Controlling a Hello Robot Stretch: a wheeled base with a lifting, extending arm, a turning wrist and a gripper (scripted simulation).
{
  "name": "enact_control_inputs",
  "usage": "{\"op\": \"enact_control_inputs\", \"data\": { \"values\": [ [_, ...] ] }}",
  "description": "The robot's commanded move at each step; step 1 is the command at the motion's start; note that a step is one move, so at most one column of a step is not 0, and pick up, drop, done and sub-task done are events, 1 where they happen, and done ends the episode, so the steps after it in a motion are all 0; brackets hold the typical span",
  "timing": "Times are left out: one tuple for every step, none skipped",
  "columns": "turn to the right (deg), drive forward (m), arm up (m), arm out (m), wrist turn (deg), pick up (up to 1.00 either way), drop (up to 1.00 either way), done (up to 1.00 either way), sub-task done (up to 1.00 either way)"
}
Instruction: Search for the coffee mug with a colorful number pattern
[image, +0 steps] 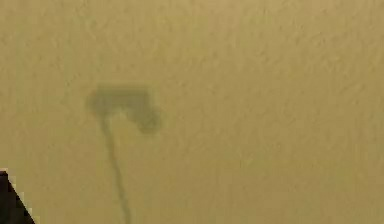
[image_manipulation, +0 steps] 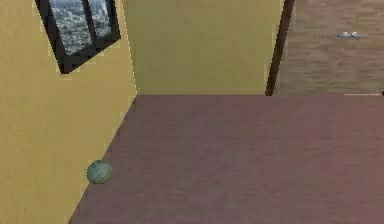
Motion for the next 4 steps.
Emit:
{"op": "enact_control_inputs", "data": {
  "values": [
    [45.0, 0.0, 0.0, 0.0, 0.0, 0.0, 0.0, 0.0, 0.0],
    [45.0, 0.0, 0.0, 0.0, 0.0, 0.0, 0.0, 0.0, 0.0],
    [45.0, 0.0, 0.0, 0.0, 0.0, 0.0, 0.0, 0.0, 0.0],
    [39.0, 0.0, 0.0, 0.0, 0.0, 0.0, 0.0, 0.0, 0.0]
  ]
}}
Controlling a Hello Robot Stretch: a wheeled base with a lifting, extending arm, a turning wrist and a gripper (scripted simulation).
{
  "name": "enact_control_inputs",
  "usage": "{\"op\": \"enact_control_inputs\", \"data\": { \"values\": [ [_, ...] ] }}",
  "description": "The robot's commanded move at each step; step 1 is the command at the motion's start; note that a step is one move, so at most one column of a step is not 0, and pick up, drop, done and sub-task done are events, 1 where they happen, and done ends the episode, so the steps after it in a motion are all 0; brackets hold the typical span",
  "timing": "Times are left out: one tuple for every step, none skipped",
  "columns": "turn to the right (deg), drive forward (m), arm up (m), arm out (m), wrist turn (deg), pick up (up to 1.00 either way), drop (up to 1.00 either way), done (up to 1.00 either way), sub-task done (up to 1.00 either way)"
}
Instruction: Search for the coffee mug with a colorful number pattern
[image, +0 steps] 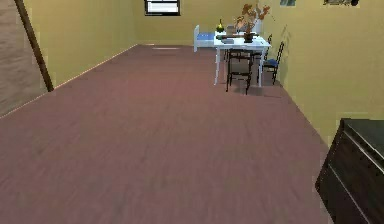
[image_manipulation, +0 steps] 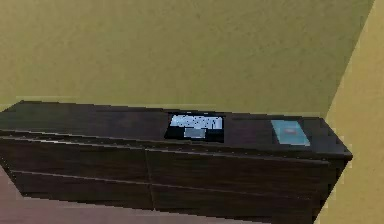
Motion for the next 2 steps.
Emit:
{"op": "enact_control_inputs", "data": {
  "values": [
    [0.0, 1.0, 0.0, 0.0, 0.0, 0.0, 0.0, 0.0, 0.0],
    [0.0, 1.0, 0.0, 0.0, 0.0, 0.0, 0.0, 0.0, 0.0]
  ]
}}
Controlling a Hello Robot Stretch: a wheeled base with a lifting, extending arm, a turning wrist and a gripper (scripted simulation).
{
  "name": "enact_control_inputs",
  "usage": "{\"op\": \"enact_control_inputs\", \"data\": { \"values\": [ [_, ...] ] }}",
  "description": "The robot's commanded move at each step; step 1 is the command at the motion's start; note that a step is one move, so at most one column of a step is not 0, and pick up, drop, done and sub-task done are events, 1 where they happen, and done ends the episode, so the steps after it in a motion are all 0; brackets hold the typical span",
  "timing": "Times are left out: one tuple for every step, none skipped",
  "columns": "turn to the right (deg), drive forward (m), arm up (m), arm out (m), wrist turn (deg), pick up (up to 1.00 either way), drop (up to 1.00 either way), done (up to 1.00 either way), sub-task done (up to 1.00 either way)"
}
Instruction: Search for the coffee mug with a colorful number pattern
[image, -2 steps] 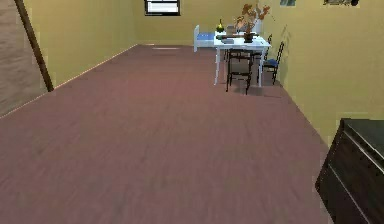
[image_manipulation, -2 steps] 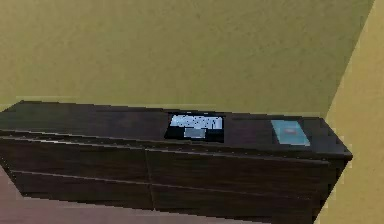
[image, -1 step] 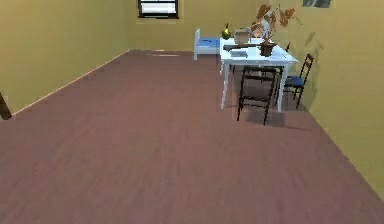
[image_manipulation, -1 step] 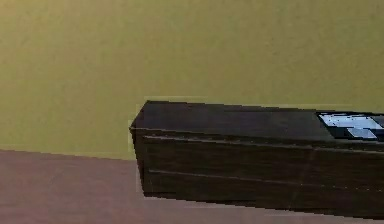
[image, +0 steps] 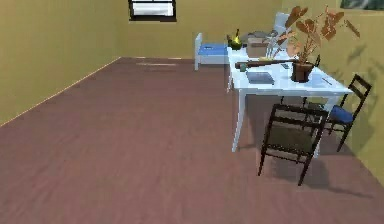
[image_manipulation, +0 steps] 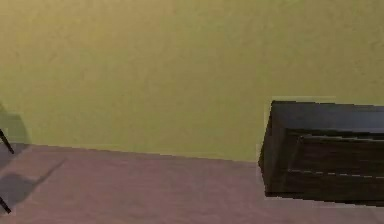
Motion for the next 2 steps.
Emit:
{"op": "enact_control_inputs", "data": {
  "values": [
    [0.0, 1.0, 0.0, 0.0, 0.0, 0.0, 0.0, 0.0, 0.0],
    [9.0, 0.0, 0.0, 0.0, 0.0, 0.0, 0.0, 0.0, 0.0]
  ]
}}
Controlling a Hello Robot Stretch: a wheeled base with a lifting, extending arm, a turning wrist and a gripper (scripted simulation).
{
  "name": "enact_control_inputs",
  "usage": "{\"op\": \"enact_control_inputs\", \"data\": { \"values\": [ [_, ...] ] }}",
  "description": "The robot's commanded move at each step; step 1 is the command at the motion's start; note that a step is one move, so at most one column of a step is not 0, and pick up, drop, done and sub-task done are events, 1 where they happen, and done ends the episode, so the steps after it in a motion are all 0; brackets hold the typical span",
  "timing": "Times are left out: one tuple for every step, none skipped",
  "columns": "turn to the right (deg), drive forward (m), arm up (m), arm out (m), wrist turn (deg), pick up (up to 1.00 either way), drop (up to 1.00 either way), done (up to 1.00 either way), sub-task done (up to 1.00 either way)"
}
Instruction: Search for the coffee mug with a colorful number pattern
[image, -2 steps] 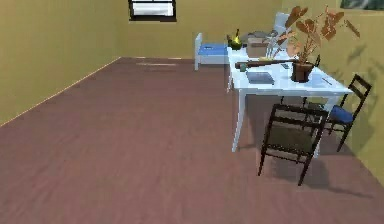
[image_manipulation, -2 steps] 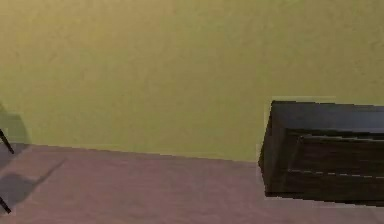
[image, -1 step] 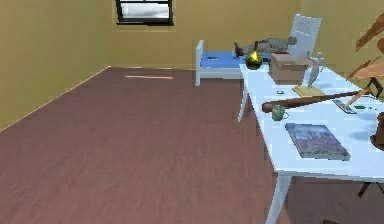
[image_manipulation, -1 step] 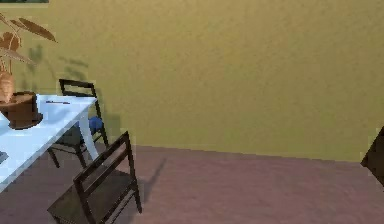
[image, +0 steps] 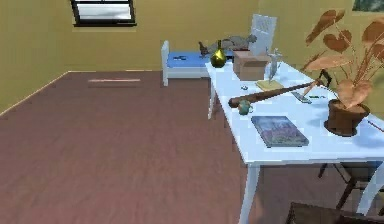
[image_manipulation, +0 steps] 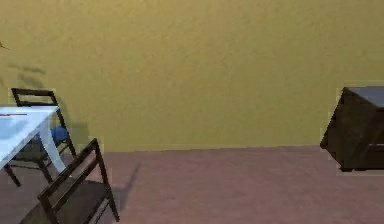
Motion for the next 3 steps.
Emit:
{"op": "enact_control_inputs", "data": {
  "values": [
    [0.0, 0.1, 0.0, 0.0, 0.0, 0.0, 0.0, 0.0, 0.0],
    [15.0, 0.0, 0.0, 0.0, 0.0, 0.0, 0.0, 0.0, 0.0],
    [0.0, 1.0, 0.0, 0.0, 0.0, 0.0, 0.0, 0.0, 0.0]
  ]
}}
